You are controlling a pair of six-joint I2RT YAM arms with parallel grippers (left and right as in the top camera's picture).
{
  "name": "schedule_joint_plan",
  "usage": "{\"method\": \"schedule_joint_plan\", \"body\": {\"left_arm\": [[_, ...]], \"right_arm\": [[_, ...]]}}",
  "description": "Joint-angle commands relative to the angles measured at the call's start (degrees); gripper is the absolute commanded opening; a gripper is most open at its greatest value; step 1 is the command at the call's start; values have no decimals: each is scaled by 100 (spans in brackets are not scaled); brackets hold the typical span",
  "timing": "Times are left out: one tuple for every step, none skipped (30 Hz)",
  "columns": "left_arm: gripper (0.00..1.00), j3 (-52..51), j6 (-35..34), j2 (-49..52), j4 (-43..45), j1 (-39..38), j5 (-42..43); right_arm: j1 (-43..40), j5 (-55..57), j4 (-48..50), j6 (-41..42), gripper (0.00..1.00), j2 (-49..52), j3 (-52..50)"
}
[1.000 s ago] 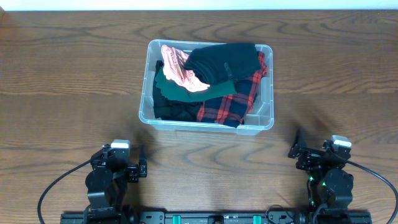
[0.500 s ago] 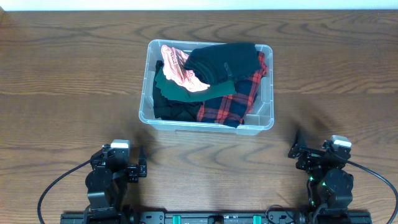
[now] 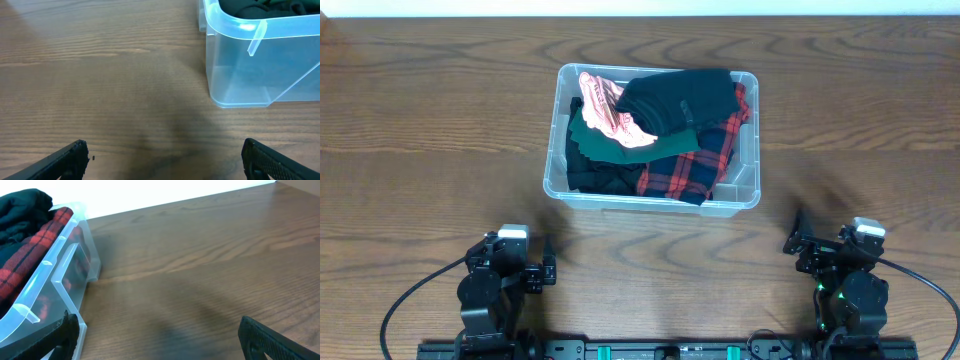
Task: Pack container
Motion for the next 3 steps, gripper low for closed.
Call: {"method": "schedule_joint_plan", "body": {"left_arm": [[98, -76, -7, -39, 33, -20, -26], [98, -76, -7, -39, 33, -20, -26], [98, -76, -7, -39, 33, -20, -26]], "right_arm": [[-39, -2, 4, 68, 99, -39, -22], [-39, -2, 4, 68, 99, -39, -22], [-37, -2, 4, 68, 99, -39, -22]]}}
